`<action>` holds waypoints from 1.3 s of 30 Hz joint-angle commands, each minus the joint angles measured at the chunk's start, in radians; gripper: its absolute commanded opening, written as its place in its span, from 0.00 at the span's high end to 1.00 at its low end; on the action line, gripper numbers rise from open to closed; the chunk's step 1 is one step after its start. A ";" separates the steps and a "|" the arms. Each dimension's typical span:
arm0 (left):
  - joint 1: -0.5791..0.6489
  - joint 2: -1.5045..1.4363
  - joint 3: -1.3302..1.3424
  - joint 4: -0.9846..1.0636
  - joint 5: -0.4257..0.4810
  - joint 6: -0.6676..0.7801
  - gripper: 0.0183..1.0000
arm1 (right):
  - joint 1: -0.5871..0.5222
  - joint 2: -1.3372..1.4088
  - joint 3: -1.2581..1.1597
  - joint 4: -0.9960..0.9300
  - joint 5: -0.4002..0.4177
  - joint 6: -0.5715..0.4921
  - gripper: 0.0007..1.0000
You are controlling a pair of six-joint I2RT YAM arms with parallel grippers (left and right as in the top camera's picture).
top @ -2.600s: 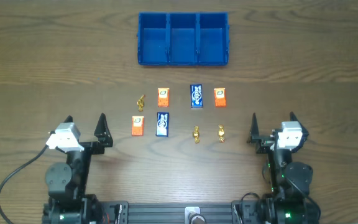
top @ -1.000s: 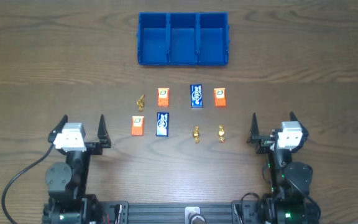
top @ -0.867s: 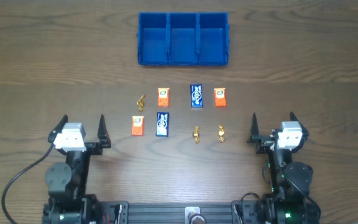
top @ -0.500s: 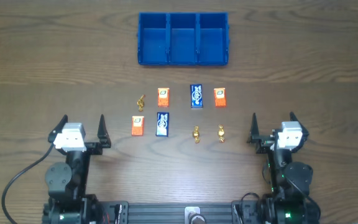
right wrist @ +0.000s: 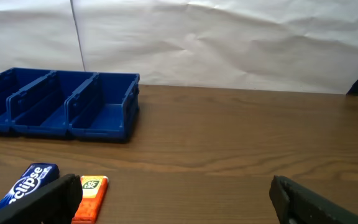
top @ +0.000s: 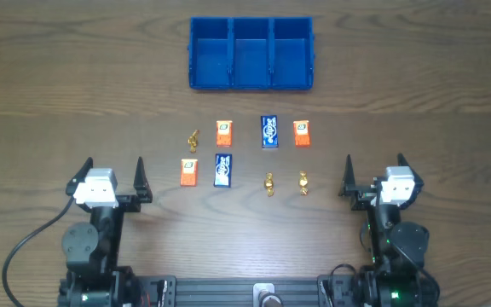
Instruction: Sort Candies Into Trays
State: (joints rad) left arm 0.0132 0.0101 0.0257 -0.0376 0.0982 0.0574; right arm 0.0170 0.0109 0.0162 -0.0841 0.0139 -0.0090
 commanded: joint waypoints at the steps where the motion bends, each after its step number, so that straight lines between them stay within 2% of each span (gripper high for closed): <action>1: 0.006 -0.005 -0.021 -0.033 -0.004 0.018 0.00 | 0.002 -0.008 -0.008 0.002 -0.009 -0.011 0.00; 8: -0.011 -0.005 -0.018 -0.016 -0.045 0.018 0.00 | 0.002 -0.008 -0.008 0.002 -0.009 -0.011 0.00; 10: -0.046 0.012 0.010 -0.010 -0.011 -0.011 0.00 | 0.002 -0.008 -0.008 0.002 -0.009 -0.011 0.00; 12: -0.089 0.111 0.116 -0.048 0.008 -0.048 0.00 | 0.002 -0.008 -0.008 0.002 -0.009 -0.011 0.00; 17: -0.201 0.531 0.523 -0.334 0.050 -0.170 0.00 | 0.002 -0.008 -0.008 0.002 -0.009 -0.011 0.00; 19: -0.264 0.727 0.677 -0.459 0.023 -0.219 0.00 | 0.002 -0.008 -0.008 0.002 -0.009 -0.011 0.00; 23: -0.374 1.039 0.836 -0.609 -0.111 -0.320 0.00 | 0.002 -0.008 -0.008 0.002 -0.009 -0.011 0.00; 29: -0.422 1.361 0.860 -0.608 -0.134 -0.424 0.00 | 0.002 -0.008 -0.008 0.002 -0.009 -0.011 0.00; 39: -0.478 1.604 0.859 -0.571 -0.150 -0.493 0.00 | 0.002 -0.008 -0.008 0.002 -0.009 -0.011 0.00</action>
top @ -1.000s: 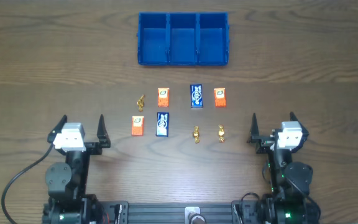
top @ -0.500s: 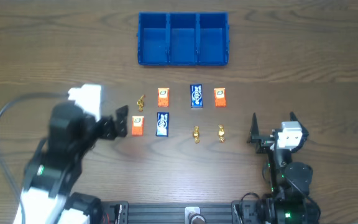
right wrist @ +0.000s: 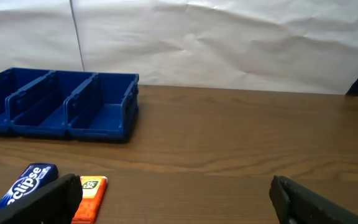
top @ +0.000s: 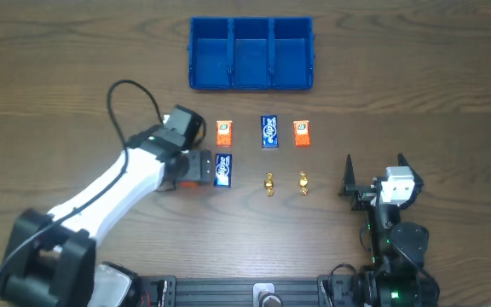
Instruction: Sort Candies Into Trays
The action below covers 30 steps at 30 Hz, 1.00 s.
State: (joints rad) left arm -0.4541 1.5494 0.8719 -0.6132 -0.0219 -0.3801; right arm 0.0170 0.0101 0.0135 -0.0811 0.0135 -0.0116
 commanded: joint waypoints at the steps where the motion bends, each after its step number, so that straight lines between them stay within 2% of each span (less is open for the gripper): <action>1: -0.011 0.083 0.013 0.005 -0.030 -0.063 0.02 | 0.002 -0.007 -0.005 -0.002 -0.008 -0.008 0.00; 4: -0.011 0.110 0.013 0.018 -0.029 -0.067 0.04 | 0.002 -0.007 -0.005 -0.002 -0.008 -0.008 0.00; 11: -0.012 0.151 0.013 0.051 -0.011 -0.070 0.18 | 0.002 -0.007 -0.005 -0.002 -0.008 -0.008 0.00; 17: -0.024 0.159 0.013 0.072 -0.011 -0.070 0.47 | 0.002 -0.007 -0.005 -0.002 -0.008 -0.008 0.00; 19: -0.024 0.158 0.013 0.072 -0.010 -0.074 0.66 | 0.002 -0.007 -0.005 -0.002 -0.008 -0.008 0.00; 21: -0.024 0.156 0.014 0.077 -0.003 -0.075 0.73 | 0.002 -0.007 -0.005 -0.002 -0.008 -0.008 0.00; 26: -0.016 0.092 0.047 0.075 0.022 -0.099 0.76 | 0.002 -0.007 -0.005 -0.002 -0.008 -0.008 0.00; 30: -0.016 0.024 0.194 0.000 -0.013 -0.114 0.75 | 0.002 -0.007 -0.005 -0.002 -0.008 -0.008 0.00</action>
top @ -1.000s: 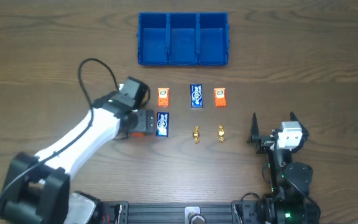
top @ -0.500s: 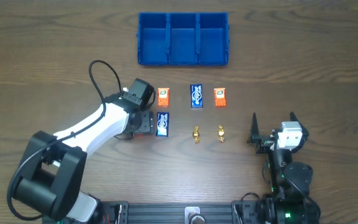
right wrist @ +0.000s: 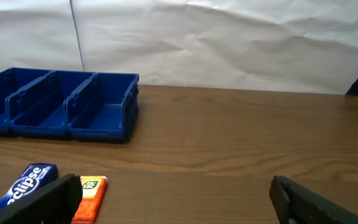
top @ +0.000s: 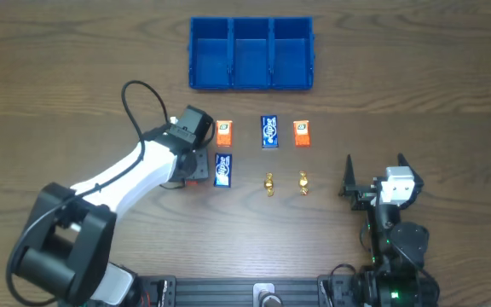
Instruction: Sort Candies Into Trays
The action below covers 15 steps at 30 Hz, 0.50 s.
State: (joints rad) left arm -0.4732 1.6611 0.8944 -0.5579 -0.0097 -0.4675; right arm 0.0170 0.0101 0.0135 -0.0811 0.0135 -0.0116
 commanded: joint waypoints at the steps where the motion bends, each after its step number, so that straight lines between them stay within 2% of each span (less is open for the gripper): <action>1: 0.003 -0.088 0.243 -0.084 -0.049 -0.026 0.75 | 0.002 -0.007 -0.005 -0.002 -0.008 -0.008 0.00; 4: 0.006 -0.006 0.538 -0.170 -0.135 0.011 0.76 | 0.002 -0.007 -0.005 -0.002 -0.008 -0.008 0.00; 6: 0.015 0.071 0.698 -0.202 -0.156 0.047 0.76 | 0.002 -0.007 -0.005 -0.002 -0.008 -0.008 0.00; 11: 0.075 0.406 1.236 -0.346 -0.156 0.105 0.76 | 0.002 -0.007 -0.005 -0.002 -0.009 -0.008 0.00; 15: 0.101 0.609 1.466 -0.389 -0.120 0.129 0.76 | 0.002 -0.007 -0.005 -0.002 -0.008 -0.008 0.00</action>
State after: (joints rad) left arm -0.3950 2.1269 2.2234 -0.9260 -0.1413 -0.3847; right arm 0.0170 0.0101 0.0132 -0.0807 0.0135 -0.0116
